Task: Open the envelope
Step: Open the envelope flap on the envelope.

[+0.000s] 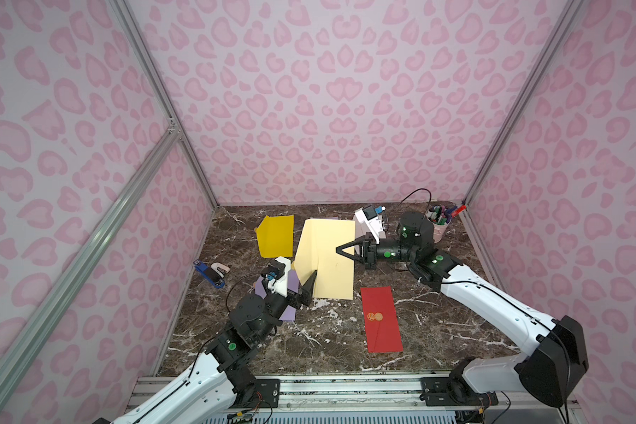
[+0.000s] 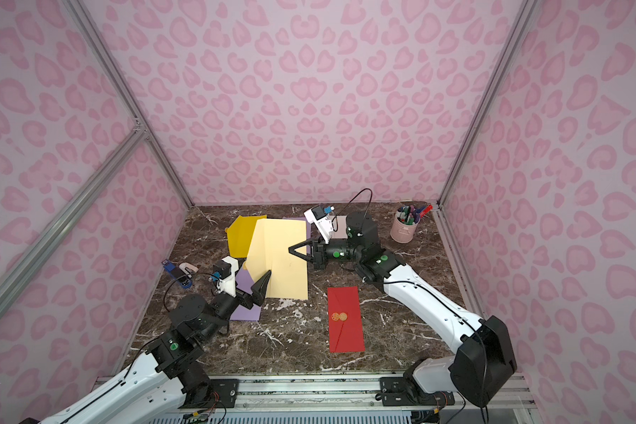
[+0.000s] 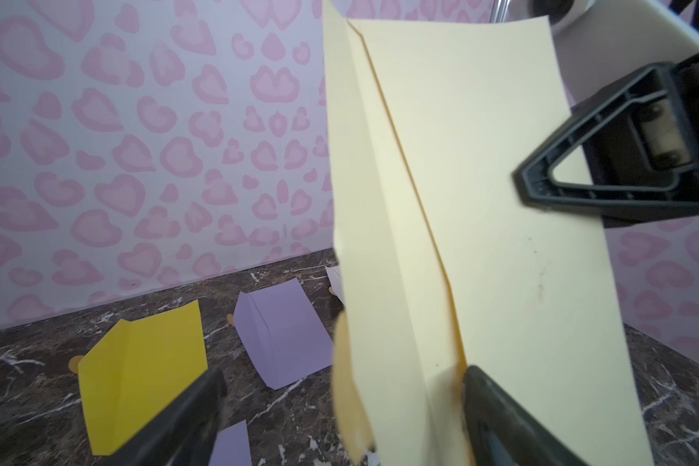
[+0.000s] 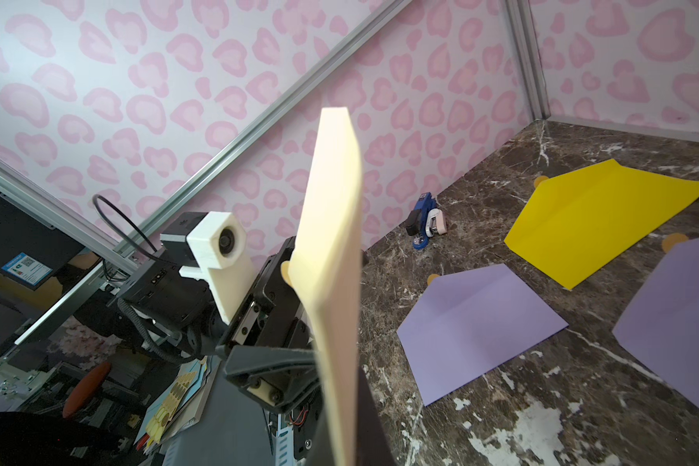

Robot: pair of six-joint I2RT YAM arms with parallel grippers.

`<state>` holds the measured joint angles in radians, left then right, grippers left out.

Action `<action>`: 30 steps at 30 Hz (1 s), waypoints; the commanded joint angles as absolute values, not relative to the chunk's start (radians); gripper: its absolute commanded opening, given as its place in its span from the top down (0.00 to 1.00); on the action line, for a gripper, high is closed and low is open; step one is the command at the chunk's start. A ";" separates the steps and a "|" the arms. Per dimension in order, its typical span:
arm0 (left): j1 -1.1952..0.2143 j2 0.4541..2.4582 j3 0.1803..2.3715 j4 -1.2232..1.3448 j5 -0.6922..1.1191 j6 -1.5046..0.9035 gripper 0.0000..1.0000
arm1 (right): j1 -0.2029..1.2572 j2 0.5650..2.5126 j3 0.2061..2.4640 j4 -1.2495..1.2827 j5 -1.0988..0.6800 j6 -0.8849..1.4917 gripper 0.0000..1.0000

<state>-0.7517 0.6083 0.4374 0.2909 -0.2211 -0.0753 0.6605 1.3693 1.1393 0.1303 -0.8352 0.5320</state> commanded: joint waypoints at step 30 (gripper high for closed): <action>-0.726 0.544 0.416 0.441 0.092 -0.103 0.96 | 0.657 1.432 1.150 0.169 -0.865 0.534 0.89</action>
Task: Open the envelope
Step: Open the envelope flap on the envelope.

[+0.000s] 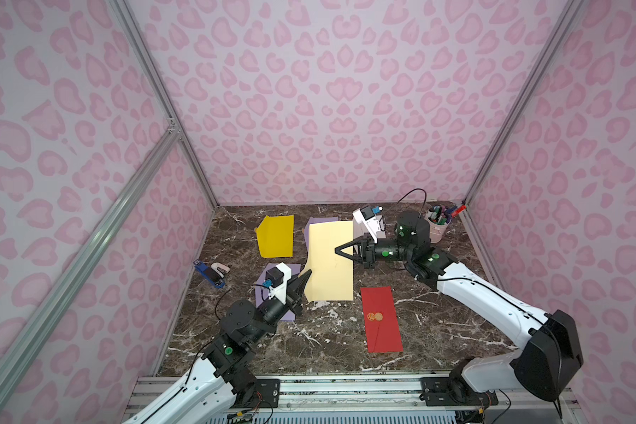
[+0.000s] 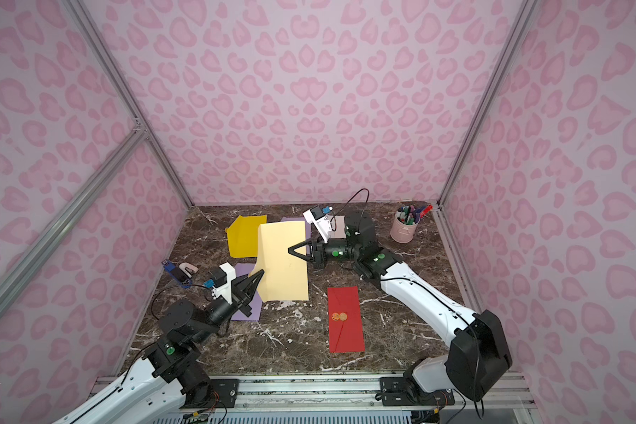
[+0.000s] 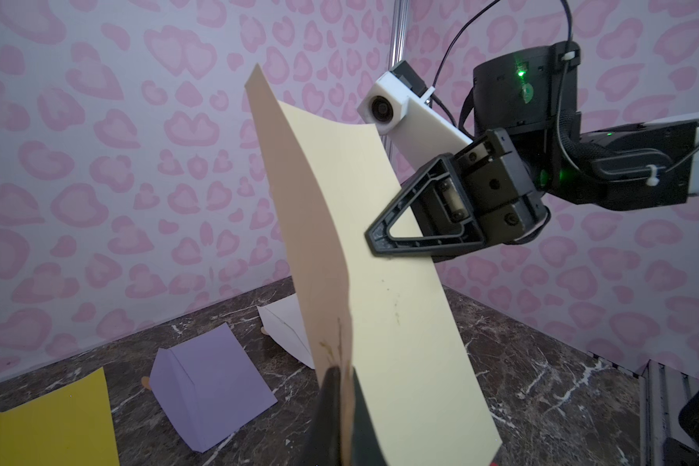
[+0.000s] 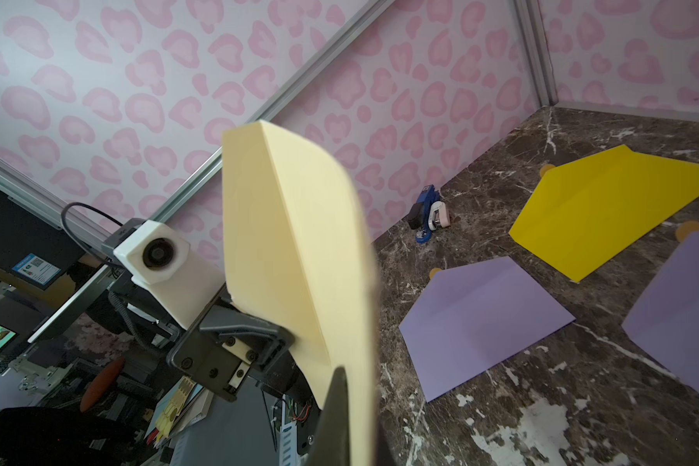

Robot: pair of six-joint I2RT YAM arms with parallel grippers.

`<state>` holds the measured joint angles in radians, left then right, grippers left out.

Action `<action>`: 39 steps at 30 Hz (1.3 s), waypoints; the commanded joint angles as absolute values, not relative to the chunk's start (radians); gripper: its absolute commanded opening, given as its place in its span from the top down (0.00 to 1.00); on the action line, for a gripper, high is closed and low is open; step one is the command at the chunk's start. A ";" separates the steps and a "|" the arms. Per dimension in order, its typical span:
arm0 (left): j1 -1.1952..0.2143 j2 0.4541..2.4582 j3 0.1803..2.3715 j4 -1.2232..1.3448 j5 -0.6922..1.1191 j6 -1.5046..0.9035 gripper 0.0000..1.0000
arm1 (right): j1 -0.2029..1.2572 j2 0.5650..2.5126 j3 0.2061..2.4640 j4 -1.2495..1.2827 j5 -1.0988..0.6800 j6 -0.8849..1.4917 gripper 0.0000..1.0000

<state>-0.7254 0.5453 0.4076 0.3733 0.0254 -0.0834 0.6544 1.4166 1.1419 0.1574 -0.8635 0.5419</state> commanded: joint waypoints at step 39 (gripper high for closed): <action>-0.724 0.485 0.400 0.437 0.065 -0.127 0.96 | 0.648 1.504 1.085 0.413 -1.021 0.585 0.67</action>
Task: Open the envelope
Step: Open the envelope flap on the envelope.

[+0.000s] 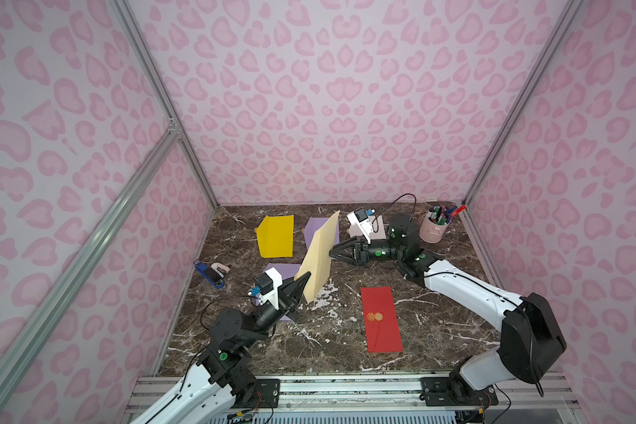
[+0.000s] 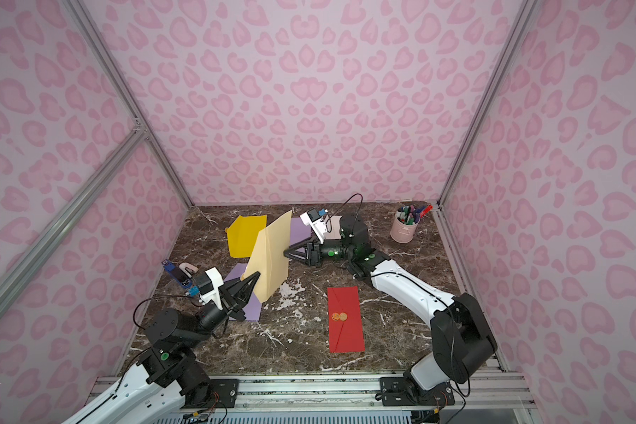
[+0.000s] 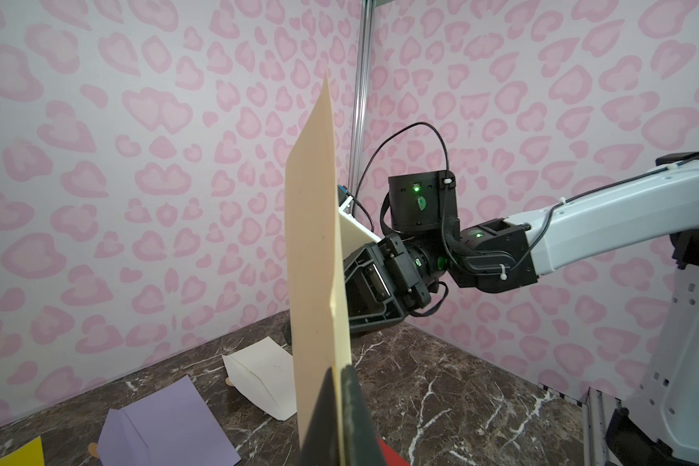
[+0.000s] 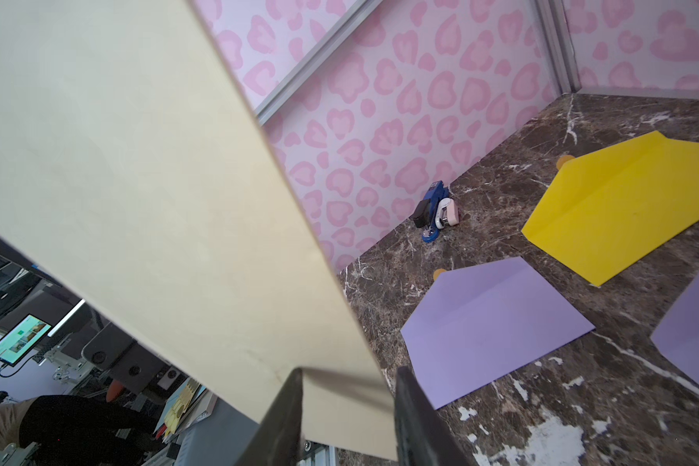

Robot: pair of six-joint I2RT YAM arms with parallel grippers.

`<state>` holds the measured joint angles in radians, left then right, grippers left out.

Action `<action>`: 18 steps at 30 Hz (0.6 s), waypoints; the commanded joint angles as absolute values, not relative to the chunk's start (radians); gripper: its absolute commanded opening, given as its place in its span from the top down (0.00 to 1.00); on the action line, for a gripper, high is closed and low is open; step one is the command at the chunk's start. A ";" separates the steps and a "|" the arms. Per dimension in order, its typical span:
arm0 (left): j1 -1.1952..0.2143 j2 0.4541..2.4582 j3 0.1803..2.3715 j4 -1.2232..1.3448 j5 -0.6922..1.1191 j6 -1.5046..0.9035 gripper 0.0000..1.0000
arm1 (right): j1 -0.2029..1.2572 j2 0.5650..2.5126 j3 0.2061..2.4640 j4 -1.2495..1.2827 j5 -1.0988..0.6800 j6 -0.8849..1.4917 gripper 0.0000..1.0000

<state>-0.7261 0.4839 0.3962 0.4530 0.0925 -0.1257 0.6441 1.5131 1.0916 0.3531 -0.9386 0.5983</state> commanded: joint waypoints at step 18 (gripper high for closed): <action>-0.723 0.440 0.400 0.375 -0.108 -0.154 0.96 | 0.627 1.472 1.052 0.341 -0.986 0.521 0.52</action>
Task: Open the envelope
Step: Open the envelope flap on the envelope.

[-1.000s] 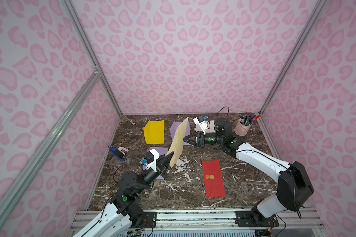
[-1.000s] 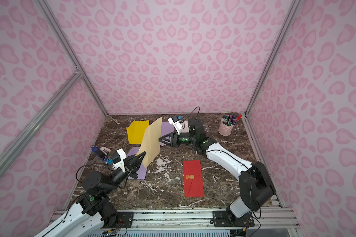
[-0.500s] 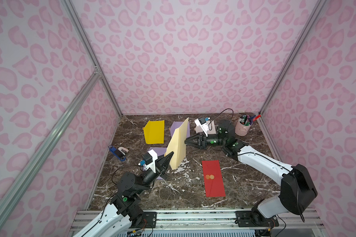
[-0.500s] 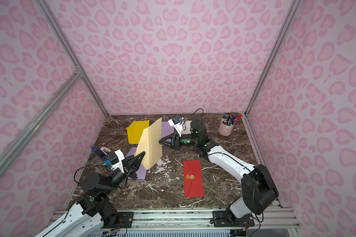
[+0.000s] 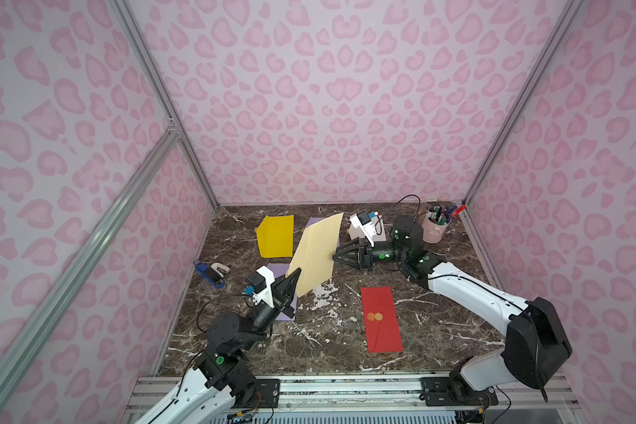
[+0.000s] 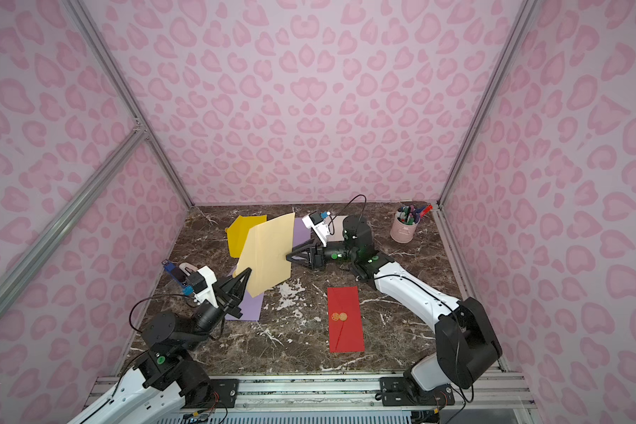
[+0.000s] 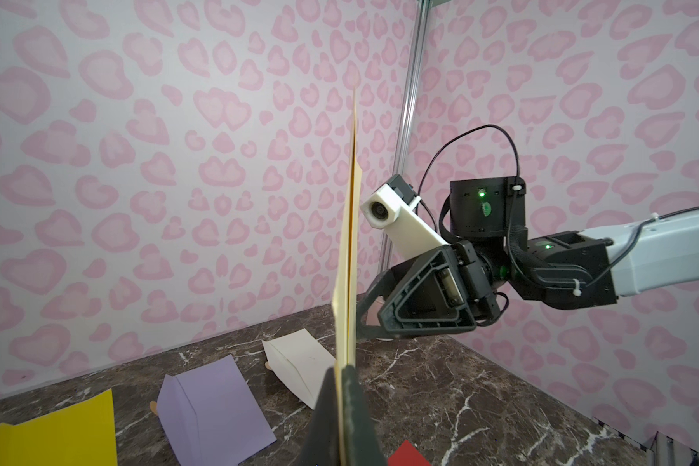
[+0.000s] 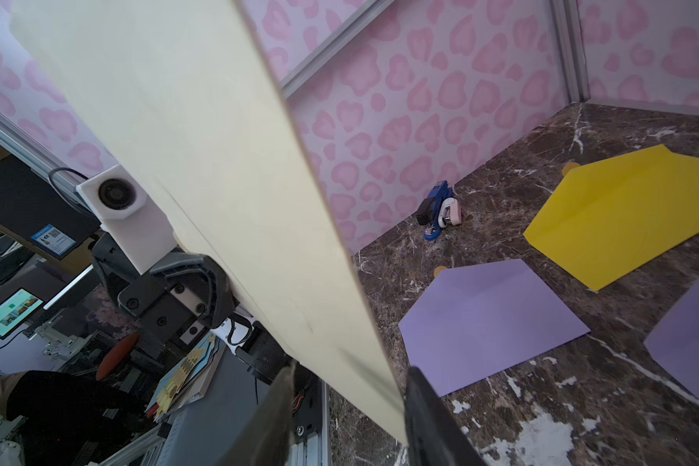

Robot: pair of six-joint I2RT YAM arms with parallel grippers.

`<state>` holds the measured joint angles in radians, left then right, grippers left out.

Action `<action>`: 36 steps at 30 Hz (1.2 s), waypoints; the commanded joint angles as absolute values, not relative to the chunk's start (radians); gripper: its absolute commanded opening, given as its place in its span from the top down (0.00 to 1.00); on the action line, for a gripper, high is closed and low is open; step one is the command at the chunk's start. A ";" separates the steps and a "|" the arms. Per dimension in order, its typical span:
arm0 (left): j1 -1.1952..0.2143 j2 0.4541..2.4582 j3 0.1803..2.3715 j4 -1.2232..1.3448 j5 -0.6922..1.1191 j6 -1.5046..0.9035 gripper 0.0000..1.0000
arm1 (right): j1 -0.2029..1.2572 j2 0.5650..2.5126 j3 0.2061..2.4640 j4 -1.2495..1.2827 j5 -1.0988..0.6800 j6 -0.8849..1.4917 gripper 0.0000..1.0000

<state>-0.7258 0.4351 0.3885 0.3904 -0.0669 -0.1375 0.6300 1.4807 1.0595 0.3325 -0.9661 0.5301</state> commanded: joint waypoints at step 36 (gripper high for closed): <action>-0.506 0.588 0.444 0.440 0.328 -0.420 0.96 | 0.508 1.556 0.969 0.633 -1.129 0.611 0.51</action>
